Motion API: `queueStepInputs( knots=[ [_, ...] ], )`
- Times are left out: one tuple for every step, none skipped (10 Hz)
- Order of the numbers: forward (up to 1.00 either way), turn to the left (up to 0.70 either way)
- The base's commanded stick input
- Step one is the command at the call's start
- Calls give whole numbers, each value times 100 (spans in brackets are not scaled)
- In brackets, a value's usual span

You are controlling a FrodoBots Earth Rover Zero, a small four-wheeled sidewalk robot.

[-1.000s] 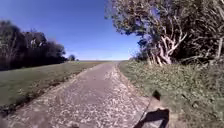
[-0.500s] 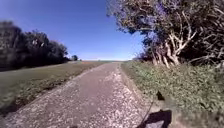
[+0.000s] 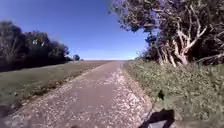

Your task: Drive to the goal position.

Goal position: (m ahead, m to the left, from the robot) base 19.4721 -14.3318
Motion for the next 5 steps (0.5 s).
queueStepInputs(
  knots=[
    [70,0],
    [70,0],
    [70,0],
    [70,0],
    [70,0]
  ],
)
